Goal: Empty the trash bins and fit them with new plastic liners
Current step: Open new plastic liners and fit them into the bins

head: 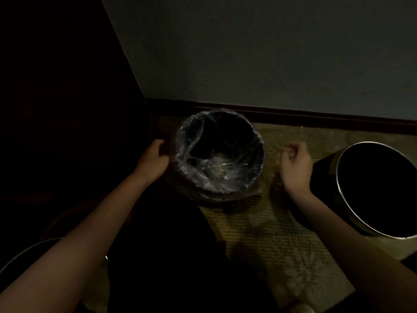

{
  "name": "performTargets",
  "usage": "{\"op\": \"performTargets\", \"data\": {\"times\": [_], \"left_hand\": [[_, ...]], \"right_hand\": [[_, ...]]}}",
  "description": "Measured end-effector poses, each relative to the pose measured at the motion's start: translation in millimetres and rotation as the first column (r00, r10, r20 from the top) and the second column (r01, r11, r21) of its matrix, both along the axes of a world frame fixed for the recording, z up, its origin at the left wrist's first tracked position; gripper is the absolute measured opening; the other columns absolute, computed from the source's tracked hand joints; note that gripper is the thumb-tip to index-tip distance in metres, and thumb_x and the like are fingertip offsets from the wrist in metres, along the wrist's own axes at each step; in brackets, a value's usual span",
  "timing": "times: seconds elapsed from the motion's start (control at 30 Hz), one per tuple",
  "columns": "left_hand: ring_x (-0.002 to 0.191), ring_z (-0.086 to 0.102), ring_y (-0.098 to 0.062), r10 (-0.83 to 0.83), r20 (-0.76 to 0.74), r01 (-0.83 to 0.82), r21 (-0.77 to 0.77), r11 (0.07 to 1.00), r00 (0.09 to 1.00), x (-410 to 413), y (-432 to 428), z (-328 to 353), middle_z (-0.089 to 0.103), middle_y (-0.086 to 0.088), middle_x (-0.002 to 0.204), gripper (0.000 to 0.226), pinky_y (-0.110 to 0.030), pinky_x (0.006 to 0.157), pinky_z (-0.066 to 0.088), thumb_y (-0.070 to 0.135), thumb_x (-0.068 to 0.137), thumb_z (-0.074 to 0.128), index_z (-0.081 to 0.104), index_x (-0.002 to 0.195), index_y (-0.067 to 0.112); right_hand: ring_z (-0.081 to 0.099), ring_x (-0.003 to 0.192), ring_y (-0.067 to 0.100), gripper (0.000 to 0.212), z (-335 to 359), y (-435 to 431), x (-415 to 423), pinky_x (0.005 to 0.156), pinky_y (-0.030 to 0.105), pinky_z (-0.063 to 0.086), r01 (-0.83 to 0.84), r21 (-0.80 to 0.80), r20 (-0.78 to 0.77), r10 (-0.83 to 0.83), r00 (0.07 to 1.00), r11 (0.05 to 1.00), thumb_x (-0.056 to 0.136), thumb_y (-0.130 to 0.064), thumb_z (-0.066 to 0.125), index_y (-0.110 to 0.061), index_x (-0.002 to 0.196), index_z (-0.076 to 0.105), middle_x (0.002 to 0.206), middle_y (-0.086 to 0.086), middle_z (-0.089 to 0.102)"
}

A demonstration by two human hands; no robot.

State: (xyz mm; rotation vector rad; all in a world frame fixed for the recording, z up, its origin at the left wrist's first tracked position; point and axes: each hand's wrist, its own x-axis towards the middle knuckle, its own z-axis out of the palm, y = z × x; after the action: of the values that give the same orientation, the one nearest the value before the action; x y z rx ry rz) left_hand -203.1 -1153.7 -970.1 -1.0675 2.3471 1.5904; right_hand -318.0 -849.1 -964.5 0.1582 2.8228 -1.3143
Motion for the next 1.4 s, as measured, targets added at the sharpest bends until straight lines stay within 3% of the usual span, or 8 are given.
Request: {"op": "performTargets", "data": {"times": [0.1, 0.2, 0.33, 0.53, 0.7, 0.87, 1.17, 1.4], "left_hand": [[0.096, 0.061, -0.015, 0.148, -0.061, -0.134, 0.190, 0.973, 0.987, -16.6, 11.4, 15.3, 0.065, 0.002, 0.108, 0.031, -0.032, 0.083, 0.050, 0.023, 0.090, 0.045, 0.062, 0.117, 0.026], [0.102, 0.062, -0.020, 0.131, -0.055, -0.110, 0.292, 0.950, 0.990, -28.9, 26.7, 11.8, 0.065, -0.004, 0.115, 0.027, -0.036, 0.090, 0.050, 0.033, 0.093, 0.053, 0.060, 0.117, 0.022], [0.107, 0.061, -0.020, 0.215, -0.049, -0.184, 0.356, 0.916, 0.975, -30.3, 33.3, -2.9, 0.063, -0.002, 0.120, 0.043, -0.037, 0.093, 0.050, 0.032, 0.091, 0.060, 0.052, 0.133, 0.024], [0.097, 0.066, -0.019, 0.247, -0.018, -0.208, 0.485, 0.850, 0.969, -28.9, 22.2, -31.9, 0.067, 0.001, 0.111, 0.050, -0.034, 0.079, 0.054, 0.036, 0.085, 0.067, 0.052, 0.133, 0.031], [0.093, 0.066, -0.014, 0.240, -0.011, -0.202, 0.503, 0.840, 0.971, -21.2, 25.5, -30.1, 0.068, 0.006, 0.107, 0.045, -0.029, 0.070, 0.051, 0.032, 0.088, 0.065, 0.054, 0.131, 0.033], [0.103, 0.060, -0.016, 0.209, -0.028, -0.183, 0.380, 0.907, 0.978, -18.0, 25.6, -10.3, 0.060, -0.001, 0.126, 0.049, -0.032, 0.082, 0.051, 0.032, 0.091, 0.060, 0.048, 0.138, 0.029], [0.129, 0.049, -0.018, -0.123, -0.165, 0.099, -0.146, 0.984, 0.979, -52.9, 78.1, 79.6, 0.053, -0.001, 0.140, 0.054, -0.028, 0.103, 0.037, 0.034, 0.092, 0.060, 0.045, 0.142, 0.021], [0.112, 0.055, -0.014, -0.511, -0.117, 0.524, 0.137, 0.841, 0.852, -119.0, 216.7, 121.4, 0.056, 0.001, 0.124, 0.041, -0.030, 0.096, 0.045, 0.032, 0.098, 0.055, 0.047, 0.136, 0.018]], "right_hand": [[0.057, 0.084, -0.012, 0.016, 41.8, -30.1, -11.7, 0.067, 0.006, 0.046, -0.363, -0.006, -0.220, 0.353, 0.909, 0.932, 0.096, -0.019, 0.056, -0.021, 0.111, 0.060, 0.091, -0.019, 0.059], [0.061, 0.085, 0.000, 0.036, 34.8, -97.8, -26.1, 0.072, 0.026, 0.050, -0.839, 0.202, 0.299, 0.784, 0.543, 0.505, 0.090, -0.036, 0.066, -0.031, 0.124, 0.056, 0.105, -0.015, 0.065], [0.049, 0.128, 0.029, 0.088, -23.3, -161.4, -23.9, 0.101, 0.040, 0.048, -0.996, 0.017, 0.934, 0.353, 0.048, 0.091, 0.086, -0.031, 0.073, -0.027, 0.156, 0.019, 0.155, 0.006, 0.033], [0.020, 0.147, 0.034, 0.086, -80.1, -172.2, -41.2, 0.110, 0.037, 0.030, -0.945, 0.278, 0.925, 0.314, 0.215, -0.171, 0.093, -0.039, 0.061, -0.021, 0.158, 0.007, 0.164, 0.013, 0.005], [0.001, 0.151, 0.037, 0.107, -90.5, -162.2, -41.7, 0.116, 0.054, 0.020, -0.944, 0.273, 0.931, 0.299, 0.211, -0.185, 0.086, -0.047, 0.069, -0.033, 0.155, -0.012, 0.163, 0.011, -0.020], [0.010, 0.150, 0.033, 0.122, -69.9, -151.1, -48.5, 0.114, 0.053, 0.025, -0.955, 0.281, 0.888, 0.404, 0.220, -0.097, 0.075, -0.055, 0.077, -0.037, 0.154, -0.014, 0.166, 0.007, -0.002], [0.060, 0.115, 0.020, 0.062, 68.8, -51.7, -33.5, 0.095, 0.032, 0.049, -0.893, 0.256, 0.421, 0.789, 0.448, 0.371, 0.091, -0.049, 0.063, -0.023, 0.144, 0.045, 0.131, 0.004, 0.062], [0.065, 0.103, 0.012, 0.048, 137.9, 126.5, -42.2, 0.094, 0.031, 0.050, -0.685, 0.223, 0.361, 0.594, 0.719, 0.694, 0.092, -0.041, 0.065, -0.017, 0.133, 0.056, 0.113, -0.001, 0.070]]}}
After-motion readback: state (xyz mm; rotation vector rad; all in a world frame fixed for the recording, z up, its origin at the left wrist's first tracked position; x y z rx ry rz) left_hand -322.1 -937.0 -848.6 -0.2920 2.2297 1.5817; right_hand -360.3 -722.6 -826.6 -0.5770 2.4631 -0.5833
